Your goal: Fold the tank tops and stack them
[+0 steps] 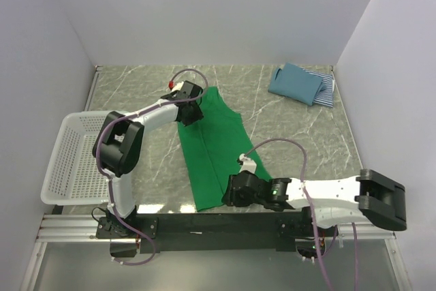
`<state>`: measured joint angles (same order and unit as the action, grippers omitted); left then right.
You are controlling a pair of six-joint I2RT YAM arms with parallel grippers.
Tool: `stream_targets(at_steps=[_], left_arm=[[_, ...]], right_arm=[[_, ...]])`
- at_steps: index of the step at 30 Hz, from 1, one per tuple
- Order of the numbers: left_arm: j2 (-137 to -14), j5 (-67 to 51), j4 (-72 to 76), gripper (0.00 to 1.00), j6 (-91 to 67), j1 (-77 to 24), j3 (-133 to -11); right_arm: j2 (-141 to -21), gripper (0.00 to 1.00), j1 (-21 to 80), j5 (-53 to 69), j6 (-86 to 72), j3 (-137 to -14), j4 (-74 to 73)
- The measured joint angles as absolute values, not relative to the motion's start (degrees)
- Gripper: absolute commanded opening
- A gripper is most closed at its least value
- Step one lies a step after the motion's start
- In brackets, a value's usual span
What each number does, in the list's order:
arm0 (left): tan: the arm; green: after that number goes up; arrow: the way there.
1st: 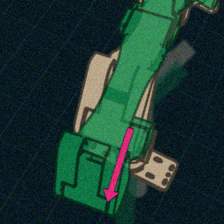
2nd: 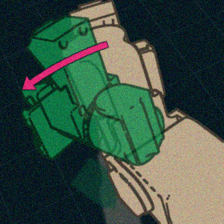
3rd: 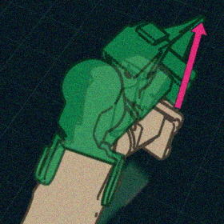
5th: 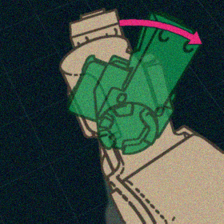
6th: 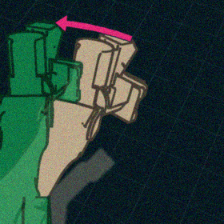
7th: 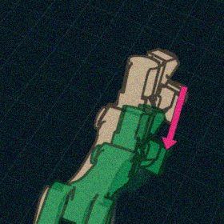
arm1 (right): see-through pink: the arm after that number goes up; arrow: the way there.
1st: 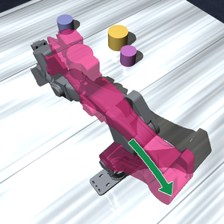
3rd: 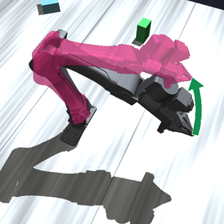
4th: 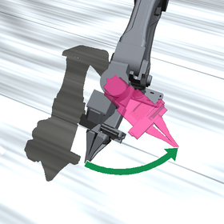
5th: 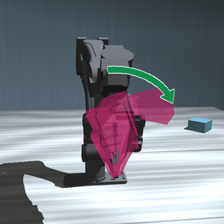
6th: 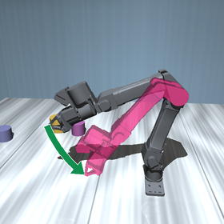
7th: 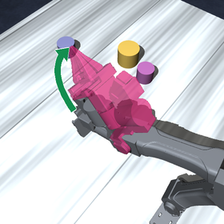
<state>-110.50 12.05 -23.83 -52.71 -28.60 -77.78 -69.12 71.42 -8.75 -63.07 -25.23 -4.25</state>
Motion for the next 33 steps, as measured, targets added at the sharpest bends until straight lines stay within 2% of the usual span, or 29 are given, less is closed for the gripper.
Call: stream_targets(at_steps=[3,9,15,23,33], left_arm=[[-109.73,12.99,-23.57,0.48,-52.80,-28.40,-77.78],[-105.14,17.34,-24.73,0.38,-55.51,-26.92,-77.76],[-108.03,19.33,-26.04,0.30,-57.12,-22.68,-79.35],[-118.21,18.06,-25.54,0.29,-56.62,-17.50,-83.79],[-126.78,17.23,-25.65,0.29,-54.94,-14.92,-96.38]], right_arm=[[-64.42,0.49,71.42,-11.64,-63.20,-25.52,-9.43],[-55.07,0.50,71.42,-18.35,-61.10,-29.39,-17.02],[-59.75,0.50,71.24,-21.19,-55.92,-33.10,-18.33],[-69.41,0.50,68.45,-23.38,-53.04,-33.85,-19.68],[-63.94,0.51,67.99,-27.75,-56.16,-33.71,-24.49]])
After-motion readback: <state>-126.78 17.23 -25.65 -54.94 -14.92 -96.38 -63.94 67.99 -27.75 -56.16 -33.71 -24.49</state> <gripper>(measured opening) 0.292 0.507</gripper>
